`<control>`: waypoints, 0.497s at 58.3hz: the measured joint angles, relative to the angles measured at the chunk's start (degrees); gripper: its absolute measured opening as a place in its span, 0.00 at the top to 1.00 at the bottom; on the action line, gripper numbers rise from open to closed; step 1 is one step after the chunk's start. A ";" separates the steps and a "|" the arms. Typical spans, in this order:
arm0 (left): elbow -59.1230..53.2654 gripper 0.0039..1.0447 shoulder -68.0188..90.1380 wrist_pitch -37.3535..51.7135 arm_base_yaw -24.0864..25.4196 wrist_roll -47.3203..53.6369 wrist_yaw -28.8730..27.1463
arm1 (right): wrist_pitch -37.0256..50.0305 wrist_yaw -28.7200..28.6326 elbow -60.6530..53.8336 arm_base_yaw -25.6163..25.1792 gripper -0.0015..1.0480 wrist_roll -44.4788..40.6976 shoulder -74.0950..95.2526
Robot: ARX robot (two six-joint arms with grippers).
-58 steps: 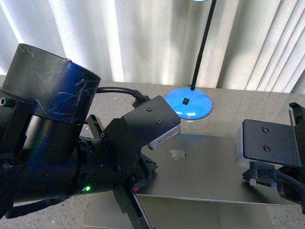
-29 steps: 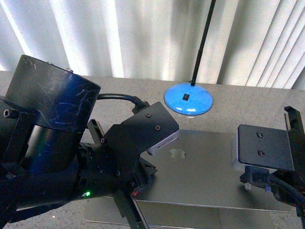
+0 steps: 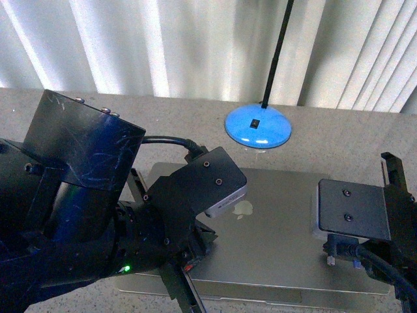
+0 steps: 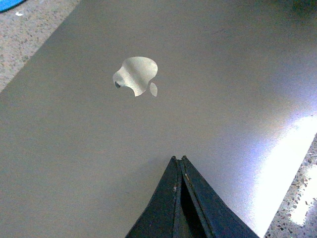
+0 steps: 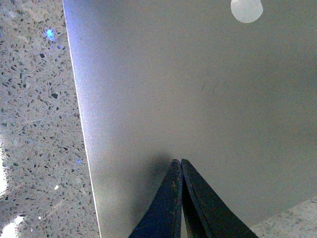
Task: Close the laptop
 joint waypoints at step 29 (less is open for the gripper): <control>-0.52 0.97 6.93 5.66 -0.31 -1.90 1.70 | 5.44 -1.73 -1.70 -1.14 0.97 0.00 6.51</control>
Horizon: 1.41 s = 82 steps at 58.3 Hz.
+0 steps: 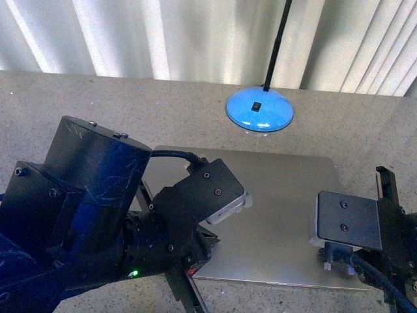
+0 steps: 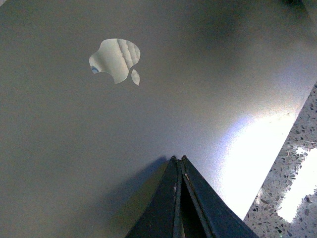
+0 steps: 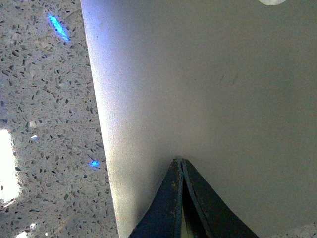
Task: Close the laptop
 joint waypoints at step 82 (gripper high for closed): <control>-29.86 0.97 -34.49 35.91 23.93 -28.76 -23.21 | 50.80 25.53 -26.29 -6.62 0.97 67.04 -39.91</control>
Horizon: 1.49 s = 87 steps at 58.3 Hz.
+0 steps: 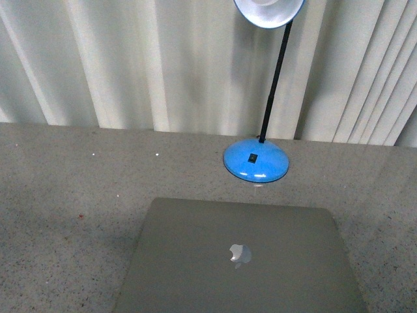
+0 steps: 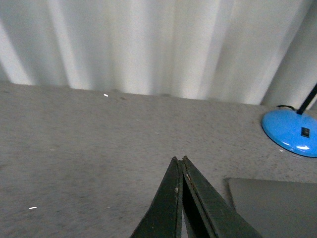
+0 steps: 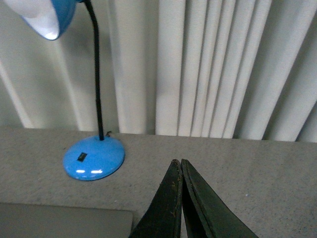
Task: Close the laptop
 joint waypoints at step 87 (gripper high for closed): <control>-6.05 0.97 -71.54 -60.96 5.27 2.03 5.35 | -47.06 -2.27 -7.50 -2.64 0.97 0.09 -56.30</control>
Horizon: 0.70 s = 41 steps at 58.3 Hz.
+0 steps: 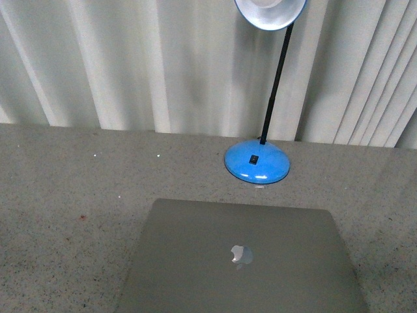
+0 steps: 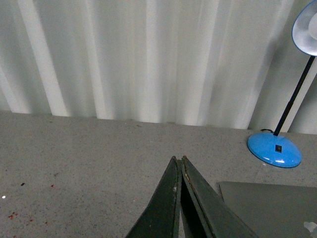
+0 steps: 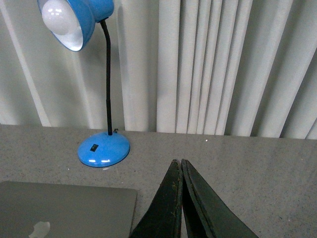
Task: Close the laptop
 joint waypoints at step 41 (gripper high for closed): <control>0.00 0.96 -15.10 -15.52 0.00 0.00 0.02 | -14.03 -0.04 0.04 0.00 0.94 0.00 -13.64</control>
